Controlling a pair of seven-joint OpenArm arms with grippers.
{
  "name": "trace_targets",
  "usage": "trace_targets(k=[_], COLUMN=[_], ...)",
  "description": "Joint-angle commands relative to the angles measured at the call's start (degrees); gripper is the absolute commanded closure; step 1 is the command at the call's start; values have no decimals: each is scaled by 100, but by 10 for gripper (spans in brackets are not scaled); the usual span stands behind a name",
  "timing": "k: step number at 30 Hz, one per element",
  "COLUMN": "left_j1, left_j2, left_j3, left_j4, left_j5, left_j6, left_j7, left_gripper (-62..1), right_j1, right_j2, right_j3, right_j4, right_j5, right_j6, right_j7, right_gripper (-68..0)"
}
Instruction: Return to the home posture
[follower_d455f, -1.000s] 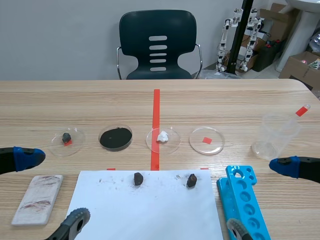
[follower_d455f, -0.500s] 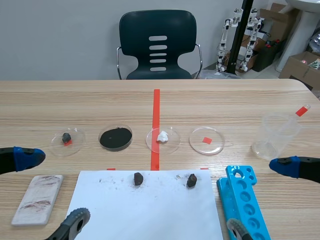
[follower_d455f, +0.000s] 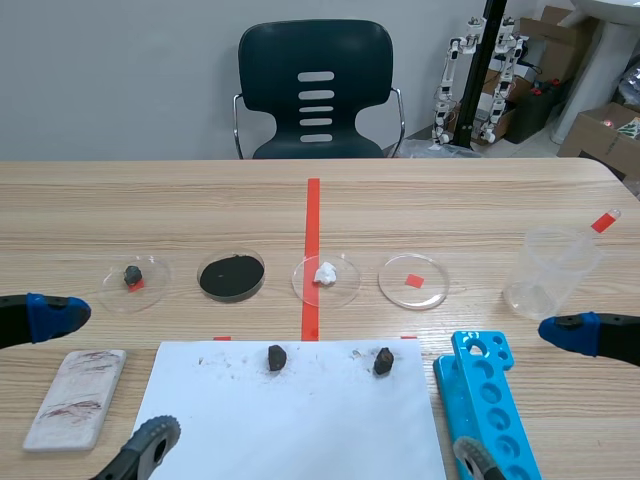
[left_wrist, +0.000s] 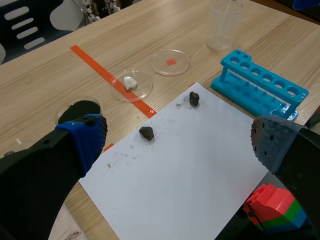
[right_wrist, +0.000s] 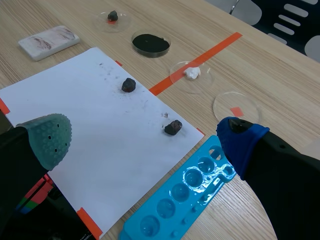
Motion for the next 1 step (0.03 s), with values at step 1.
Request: trace_targets(k=[1], left_j1=[-17], left_j2=[11], left_j3=[-37], left_j4=[35], left_j5=[-39], left_j6=[13], left_j7=[-83], left_gripper=[-605], right_j1=[15], right_j2=[-2], right_j3=[7], right_j4=[68], right_j5=[63], right_j6=[-2], right_j7=[68], right_gripper=[-606])
